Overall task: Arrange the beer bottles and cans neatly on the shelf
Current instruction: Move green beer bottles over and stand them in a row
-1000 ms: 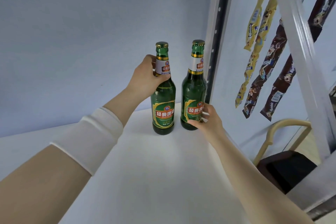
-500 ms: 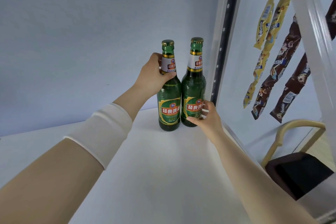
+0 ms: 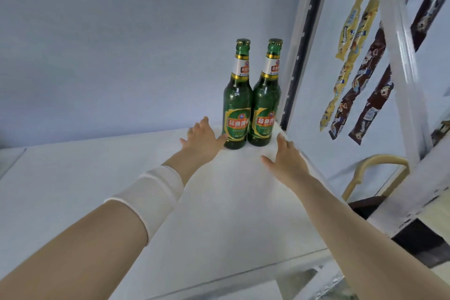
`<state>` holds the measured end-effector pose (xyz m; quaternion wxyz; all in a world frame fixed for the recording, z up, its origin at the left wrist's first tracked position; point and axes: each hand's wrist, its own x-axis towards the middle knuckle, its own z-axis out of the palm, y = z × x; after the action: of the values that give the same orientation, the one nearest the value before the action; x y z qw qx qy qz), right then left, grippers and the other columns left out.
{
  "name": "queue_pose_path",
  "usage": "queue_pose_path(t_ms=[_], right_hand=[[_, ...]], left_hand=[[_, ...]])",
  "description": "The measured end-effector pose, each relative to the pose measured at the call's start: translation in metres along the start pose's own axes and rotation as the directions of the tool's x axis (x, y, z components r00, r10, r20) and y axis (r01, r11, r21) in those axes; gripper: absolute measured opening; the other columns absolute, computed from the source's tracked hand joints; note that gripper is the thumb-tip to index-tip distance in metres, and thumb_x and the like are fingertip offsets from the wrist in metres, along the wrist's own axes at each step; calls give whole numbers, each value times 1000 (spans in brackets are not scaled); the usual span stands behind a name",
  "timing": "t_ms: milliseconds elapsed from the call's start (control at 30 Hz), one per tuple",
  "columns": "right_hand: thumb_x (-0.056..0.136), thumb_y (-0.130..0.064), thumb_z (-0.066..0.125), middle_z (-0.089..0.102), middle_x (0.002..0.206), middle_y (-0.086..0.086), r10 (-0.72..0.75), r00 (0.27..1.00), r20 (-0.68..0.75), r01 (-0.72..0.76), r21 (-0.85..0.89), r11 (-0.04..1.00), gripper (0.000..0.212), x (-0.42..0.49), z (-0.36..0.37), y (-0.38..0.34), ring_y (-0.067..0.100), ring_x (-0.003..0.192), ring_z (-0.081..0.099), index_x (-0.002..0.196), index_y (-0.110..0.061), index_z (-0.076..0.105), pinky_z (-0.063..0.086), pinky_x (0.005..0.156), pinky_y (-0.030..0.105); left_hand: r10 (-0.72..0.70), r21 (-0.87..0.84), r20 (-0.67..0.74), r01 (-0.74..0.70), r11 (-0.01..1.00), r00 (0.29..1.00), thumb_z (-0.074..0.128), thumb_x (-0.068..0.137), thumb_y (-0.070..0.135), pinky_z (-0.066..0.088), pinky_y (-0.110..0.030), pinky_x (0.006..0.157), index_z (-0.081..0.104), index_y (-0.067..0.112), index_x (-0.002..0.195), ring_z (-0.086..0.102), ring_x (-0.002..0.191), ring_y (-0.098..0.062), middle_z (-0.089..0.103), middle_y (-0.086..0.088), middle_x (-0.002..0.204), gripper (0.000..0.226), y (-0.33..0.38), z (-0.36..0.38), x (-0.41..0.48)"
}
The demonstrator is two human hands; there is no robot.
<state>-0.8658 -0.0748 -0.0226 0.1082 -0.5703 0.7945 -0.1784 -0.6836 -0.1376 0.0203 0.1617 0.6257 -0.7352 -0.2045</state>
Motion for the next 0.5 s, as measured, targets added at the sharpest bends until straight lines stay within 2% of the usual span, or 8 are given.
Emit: queue_pose_path(t_ms=[67, 167, 300, 500], right_hand=[[92, -41, 46, 16, 155, 12, -82, 996, 23, 84, -98, 992, 75, -26, -2, -7, 32, 142, 17, 147, -9, 6, 21, 114, 43], [92, -41, 43, 16, 155, 12, -195, 978, 79, 209, -257, 944, 71, -60, 2, -15, 32, 143, 11, 146, -9, 10, 14, 116, 44], [93, -40, 41, 20, 154, 12, -258, 953, 160, 299, -346, 889, 67, -101, 5, -41, 33, 143, 13, 146, -10, 14, 14, 117, 45], [93, -39, 42, 35, 146, 12, -368, 908, 199, 414, -286, 864, 62, -152, 11, -128, 30, 134, 33, 144, -11, 21, 26, 112, 41]], left_hand=[[11, 208, 33, -18, 978, 999, 42, 91, 48, 18, -57, 112, 15, 12, 145, 23, 139, -33, 27, -13, 150, 70, -12, 4, -29], [21, 337, 60, -40, 941, 998, 40, 93, 46, 17, -56, 113, 22, 13, 143, 23, 139, -33, 28, -13, 149, 63, -29, 4, -74], [-33, 377, 98, -6, 926, 995, 40, 92, 46, 22, -53, 110, 30, 12, 140, 37, 131, -33, 38, -13, 141, 59, -54, -15, -131], [-85, 345, 5, 78, 935, 996, 40, 93, 44, 36, -42, 101, 36, 12, 135, 48, 121, -30, 46, -11, 134, 52, -118, -74, -191]])
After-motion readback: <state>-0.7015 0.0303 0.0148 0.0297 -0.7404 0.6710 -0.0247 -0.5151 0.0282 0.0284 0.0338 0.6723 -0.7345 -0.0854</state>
